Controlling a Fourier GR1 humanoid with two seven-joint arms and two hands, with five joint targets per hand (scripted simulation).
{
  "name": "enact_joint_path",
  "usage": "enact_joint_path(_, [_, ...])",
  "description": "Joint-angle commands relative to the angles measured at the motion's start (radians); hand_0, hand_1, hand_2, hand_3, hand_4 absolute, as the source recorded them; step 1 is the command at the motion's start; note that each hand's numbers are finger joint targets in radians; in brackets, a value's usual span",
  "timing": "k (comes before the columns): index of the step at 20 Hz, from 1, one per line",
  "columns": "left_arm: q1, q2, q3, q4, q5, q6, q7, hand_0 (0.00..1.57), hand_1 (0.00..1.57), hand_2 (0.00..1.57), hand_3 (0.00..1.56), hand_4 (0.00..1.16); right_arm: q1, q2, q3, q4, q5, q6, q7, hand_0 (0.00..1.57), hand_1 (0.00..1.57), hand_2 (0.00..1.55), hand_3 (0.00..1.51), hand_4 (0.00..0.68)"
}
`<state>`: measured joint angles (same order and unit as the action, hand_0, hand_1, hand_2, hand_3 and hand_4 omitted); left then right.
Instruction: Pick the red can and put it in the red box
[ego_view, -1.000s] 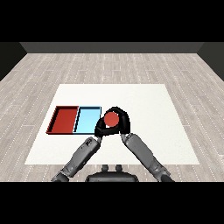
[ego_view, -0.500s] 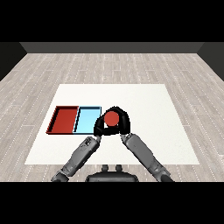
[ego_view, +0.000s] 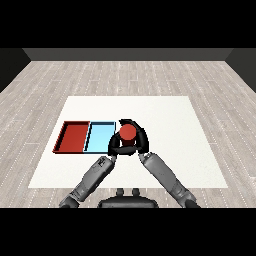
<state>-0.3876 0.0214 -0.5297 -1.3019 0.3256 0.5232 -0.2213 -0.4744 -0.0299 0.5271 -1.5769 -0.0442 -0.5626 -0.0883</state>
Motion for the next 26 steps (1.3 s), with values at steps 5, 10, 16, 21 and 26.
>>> enact_joint_path(5, [0.032,-0.021,0.007,-0.036,-0.068,-0.032,-0.021,1.57,1.57,1.57,1.5,1.13,0.078,0.029,0.006,-0.07,0.14,-0.005,0.078,0.0,0.0,0.0,0.0,0.0])
enact_joint_path(10, [-0.014,-0.021,-0.016,-0.052,-0.037,-0.007,0.034,1.57,1.57,1.57,1.5,1.14,0.074,0.029,-0.043,-0.075,0.086,0.002,0.044,0.0,0.0,0.0,0.0,0.0])
enact_joint_path(16, [0.028,-0.021,0.004,-0.094,-0.078,-0.008,0.033,1.57,1.57,1.57,1.49,1.14,0.013,0.004,-0.158,-0.073,0.064,0.102,0.076,0.0,0.0,0.0,0.0,0.0])
enact_joint_path(21, [0.021,0.003,0.064,-0.071,-0.089,-0.054,0.027,1.57,1.57,1.57,1.48,1.14,0.124,-0.036,-0.234,-0.195,-0.014,0.163,0.025,0.0,0.0,0.0,0.0,0.0])
enact_joint_path(26, [0.009,0.039,0.128,-0.065,-0.102,-0.079,0.038,1.57,1.57,1.57,1.47,1.14,0.296,-0.09,-0.228,-0.41,0.003,0.171,0.052,0.0,0.0,0.0,0.0,0.0])
